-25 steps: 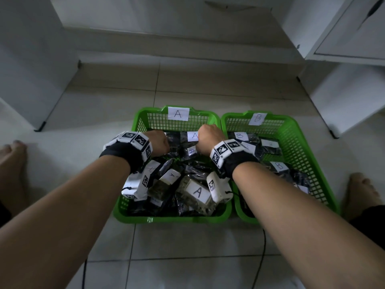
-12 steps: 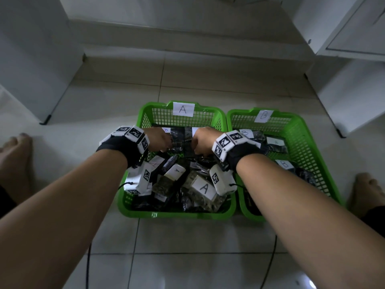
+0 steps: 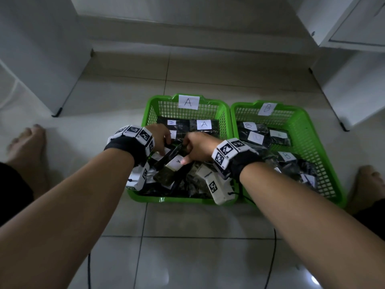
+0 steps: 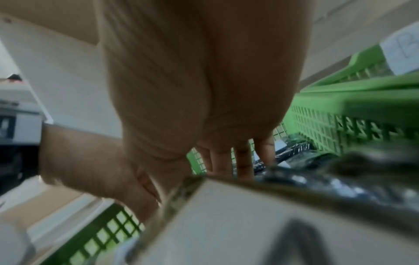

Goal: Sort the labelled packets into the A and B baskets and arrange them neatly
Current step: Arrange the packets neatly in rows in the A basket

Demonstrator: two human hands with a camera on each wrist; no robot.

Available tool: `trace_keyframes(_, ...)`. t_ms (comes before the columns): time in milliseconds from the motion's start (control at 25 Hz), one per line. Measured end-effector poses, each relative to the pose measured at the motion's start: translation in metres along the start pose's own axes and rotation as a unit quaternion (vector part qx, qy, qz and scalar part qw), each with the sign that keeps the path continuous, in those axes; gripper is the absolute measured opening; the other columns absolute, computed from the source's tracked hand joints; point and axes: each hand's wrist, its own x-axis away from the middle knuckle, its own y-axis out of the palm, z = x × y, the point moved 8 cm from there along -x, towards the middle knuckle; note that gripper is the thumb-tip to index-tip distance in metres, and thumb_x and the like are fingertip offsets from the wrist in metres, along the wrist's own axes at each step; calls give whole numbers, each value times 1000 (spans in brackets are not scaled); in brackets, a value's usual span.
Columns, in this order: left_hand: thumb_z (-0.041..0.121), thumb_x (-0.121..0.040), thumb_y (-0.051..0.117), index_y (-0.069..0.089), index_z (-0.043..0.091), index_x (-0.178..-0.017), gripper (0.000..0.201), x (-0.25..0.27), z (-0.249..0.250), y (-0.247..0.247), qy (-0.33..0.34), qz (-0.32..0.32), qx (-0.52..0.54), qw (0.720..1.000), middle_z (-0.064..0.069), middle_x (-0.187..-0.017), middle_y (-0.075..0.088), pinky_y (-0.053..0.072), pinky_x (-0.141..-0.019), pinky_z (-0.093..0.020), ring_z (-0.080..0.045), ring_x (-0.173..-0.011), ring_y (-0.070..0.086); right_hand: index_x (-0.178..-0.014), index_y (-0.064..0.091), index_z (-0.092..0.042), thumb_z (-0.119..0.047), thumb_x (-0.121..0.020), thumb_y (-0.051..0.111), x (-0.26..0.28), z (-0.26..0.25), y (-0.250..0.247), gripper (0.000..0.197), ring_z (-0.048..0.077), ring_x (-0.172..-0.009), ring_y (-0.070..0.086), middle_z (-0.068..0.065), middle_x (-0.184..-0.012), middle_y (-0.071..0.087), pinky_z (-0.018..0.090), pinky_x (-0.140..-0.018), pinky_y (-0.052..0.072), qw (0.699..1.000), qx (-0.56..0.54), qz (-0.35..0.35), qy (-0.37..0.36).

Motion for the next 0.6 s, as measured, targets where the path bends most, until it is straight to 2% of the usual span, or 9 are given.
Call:
trace_keyframes(120, 17, -74, 83, 66, 19, -120, 49, -2, 0, 1, 8, -6, 15, 1000, -1, -119, 59, 47, -90, -29, -21, -111, 59, -110, 73, -14, -32, -66, 93, 5, 4, -11, 52, 18, -96, 67, -2, -105, 72, 31, -83, 55, 998, -47, -33, -15)
trace_keyframes(200, 16, -77, 80, 69, 20, -114, 39, -4, -1, 1, 19, 1, 58, 998, 3, -104, 62, 49, -86, -27, -19, -104, 63, -100, 78, -17, -23, -68, 92, 7, 9, -21, 36, 11, -85, 67, -3, -99, 75, 23, -73, 52, 993, -93, -62, -31)
trace_keyframes(240, 14, -78, 78, 71, 22, -109, 32, -5, -2, -1, 26, 12, 82, 996, 5, -98, 64, 50, -84, -26, -18, -100, 65, -98, 77, -14, -16, -71, 89, 8, 14, -27, 30, 12, -82, 67, 2, -99, 75, 23, -71, 54, 988, -134, -70, -33)
trace_keyframes(360, 13, -89, 65, 74, 24, -96, 16, -7, -4, -10, 29, 64, 196, 978, 4, -98, 72, 55, -82, -28, -15, -93, 68, -98, 67, -9, 3, -80, 76, 12, 35, -50, 24, 29, -89, 71, 18, -104, 70, 41, -76, 61, 941, -336, -45, -7)
trace_keyframes(400, 12, -92, 60, 74, 21, -98, 18, -7, -4, -13, 21, 66, 290, 955, 0, -101, 73, 56, -82, -31, -18, -93, 69, -98, 66, -9, 3, -81, 74, 12, 44, -62, 23, 30, -90, 71, 17, -103, 70, 42, -74, 62, 922, -388, -7, -6)
trace_keyframes(480, 10, -96, 53, 71, 13, -107, 20, -5, 1, -22, 10, 46, 491, 870, -8, -109, 73, 58, -84, -37, -26, -98, 70, -101, 70, -10, -3, -80, 78, 12, 60, -81, 24, 29, -92, 71, 13, -101, 73, 38, -68, 61, 896, -436, 90, -8)
trace_keyframes(520, 13, -97, 53, 68, 10, -112, 22, -2, 8, -30, 17, 31, 552, 833, -11, -111, 73, 58, -85, -38, -28, -101, 70, -102, 71, -11, -7, -76, 83, 11, 67, -89, 29, 29, -93, 72, 10, -102, 75, 38, -70, 60, 887, -441, 137, -6)
trace_keyframes(560, 19, -96, 56, 66, 9, -117, 25, 0, 14, -38, 33, 19, 584, 811, -11, -113, 72, 58, -85, -38, -29, -102, 70, -104, 70, -12, -11, -70, 88, 9, 72, -93, 38, 28, -95, 73, 9, -103, 76, 38, -75, 60, 880, -442, 173, -1)
trace_keyframes(600, 26, -95, 60, 65, 10, -120, 30, 3, 23, -46, 54, 11, 591, 805, -11, -113, 72, 58, -85, -39, -29, -101, 70, -105, 70, -13, -14, -66, 92, 8, 74, -95, 45, 26, -96, 74, 7, -103, 77, 38, -81, 59, 877, -438, 197, 6)
